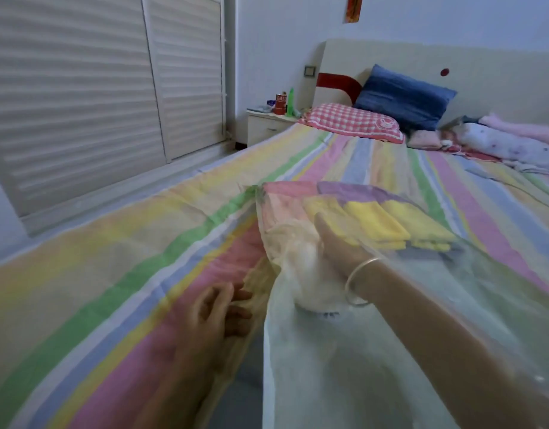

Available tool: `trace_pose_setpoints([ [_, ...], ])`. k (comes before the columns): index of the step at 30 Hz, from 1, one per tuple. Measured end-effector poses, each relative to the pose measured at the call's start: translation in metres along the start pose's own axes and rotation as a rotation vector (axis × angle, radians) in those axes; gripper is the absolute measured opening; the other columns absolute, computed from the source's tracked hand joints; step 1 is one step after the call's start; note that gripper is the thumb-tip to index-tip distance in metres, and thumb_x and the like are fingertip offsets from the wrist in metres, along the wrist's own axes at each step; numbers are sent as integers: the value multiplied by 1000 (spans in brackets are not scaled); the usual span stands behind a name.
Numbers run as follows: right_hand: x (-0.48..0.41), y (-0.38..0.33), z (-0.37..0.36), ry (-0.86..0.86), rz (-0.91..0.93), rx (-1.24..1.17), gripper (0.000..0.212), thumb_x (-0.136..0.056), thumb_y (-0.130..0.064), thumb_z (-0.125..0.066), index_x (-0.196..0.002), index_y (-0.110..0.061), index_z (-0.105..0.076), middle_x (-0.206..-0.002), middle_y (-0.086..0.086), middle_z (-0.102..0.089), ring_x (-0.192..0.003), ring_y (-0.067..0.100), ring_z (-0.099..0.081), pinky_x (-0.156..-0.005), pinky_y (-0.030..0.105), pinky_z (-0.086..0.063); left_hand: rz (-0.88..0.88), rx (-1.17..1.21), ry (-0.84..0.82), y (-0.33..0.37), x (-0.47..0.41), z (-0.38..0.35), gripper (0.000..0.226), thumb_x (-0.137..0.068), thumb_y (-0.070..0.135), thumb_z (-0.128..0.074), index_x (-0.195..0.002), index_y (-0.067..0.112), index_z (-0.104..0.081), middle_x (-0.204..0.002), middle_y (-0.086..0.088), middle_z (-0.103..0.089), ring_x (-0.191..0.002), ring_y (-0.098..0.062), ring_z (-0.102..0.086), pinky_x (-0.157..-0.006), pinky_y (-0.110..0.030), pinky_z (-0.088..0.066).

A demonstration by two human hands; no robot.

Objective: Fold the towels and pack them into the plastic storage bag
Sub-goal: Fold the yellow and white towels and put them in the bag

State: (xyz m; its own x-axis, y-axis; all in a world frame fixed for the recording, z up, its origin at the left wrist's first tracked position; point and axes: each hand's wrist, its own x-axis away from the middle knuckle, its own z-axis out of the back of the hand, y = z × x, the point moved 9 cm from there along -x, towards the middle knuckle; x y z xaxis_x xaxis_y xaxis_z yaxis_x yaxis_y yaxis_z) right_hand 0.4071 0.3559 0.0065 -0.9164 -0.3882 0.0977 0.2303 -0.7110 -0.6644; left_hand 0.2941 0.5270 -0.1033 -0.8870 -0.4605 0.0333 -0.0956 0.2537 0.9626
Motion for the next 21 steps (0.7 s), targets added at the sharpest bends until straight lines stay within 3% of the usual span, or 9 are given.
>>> trace_pose_setpoints([
  [2,12,3,12,50,-46,-18,33,-105,-31,-27,-73,-34,-37,-66,-26,-55,-38,-13,-49,-46,6,-37,0,3,40,0,1,2,21,-97,16,-52,-90,4,-67,-82,-11,-75,-63,-20,-67,-54,-28,-57],
  [3,10,14,8,24,-74,-3,27,-104,-31,-32,-81,-30,-45,-91,-21,-58,-57,-9,-57,-56,10,-41,9,12,26,0,2,0,23,-98,18,-51,-91,4,-67,-81,-13,-74,-63,-20,-66,-53,-27,-56],
  [5,10,35,2,-1,-145,38,24,-100,-32,-45,-111,-17,-59,-118,-5,-56,-98,13,-58,-79,19,-43,8,31,-25,2,4,-6,30,-98,24,-51,-93,-1,-67,-79,-20,-70,-62,-22,-65,-50,-25,-53],
  [9,13,30,1,123,-97,547,44,-101,-25,-36,-144,-21,-36,-152,9,-28,-141,30,-24,-113,33,-20,29,46,-12,6,8,-8,30,-98,21,-51,-85,1,-69,-70,-22,-65,-60,-22,-61,-50,-26,-50],
  [11,19,3,-6,249,36,670,46,-96,-22,-34,-142,-17,-38,-149,15,-27,-140,33,-25,-110,38,-24,19,24,-50,8,9,-12,32,-95,28,-54,-79,7,-71,-64,-12,-63,-50,-11,-60,-42,-19,-48],
  [14,-1,-16,-32,224,256,669,64,-74,-30,-19,-113,-1,-61,-111,20,-62,-102,36,-62,-86,46,-50,-17,-113,-17,10,6,-6,49,-101,28,-46,-56,16,-63,-47,3,-58,-40,-4,-53,-41,-17,-44],
  [17,-21,7,-61,69,253,860,90,-70,-35,5,-137,-2,-44,-142,23,-42,-115,38,-52,-84,52,-45,-43,-227,-158,14,7,-18,54,-99,39,-47,-54,15,-66,-49,-3,-59,-45,-8,-52,-55,-25,-44],
  [19,-17,12,-60,117,186,912,85,-73,-43,4,-149,-17,-22,-146,26,-31,-108,39,-52,-79,49,-42,-80,-285,-268,17,15,-26,53,-89,53,-58,-75,2,-66,-61,-12,-64,-56,-14,-54,-62,-33,-44],
  [21,-13,18,-65,147,177,906,74,-76,-51,-2,-149,-36,-2,-148,19,-24,-117,39,-42,-89,53,-33,-82,-253,-276,14,19,-24,52,-79,50,-72,-72,-1,-65,-64,-11,-64,-60,-13,-54,-62,-30,-43],
])
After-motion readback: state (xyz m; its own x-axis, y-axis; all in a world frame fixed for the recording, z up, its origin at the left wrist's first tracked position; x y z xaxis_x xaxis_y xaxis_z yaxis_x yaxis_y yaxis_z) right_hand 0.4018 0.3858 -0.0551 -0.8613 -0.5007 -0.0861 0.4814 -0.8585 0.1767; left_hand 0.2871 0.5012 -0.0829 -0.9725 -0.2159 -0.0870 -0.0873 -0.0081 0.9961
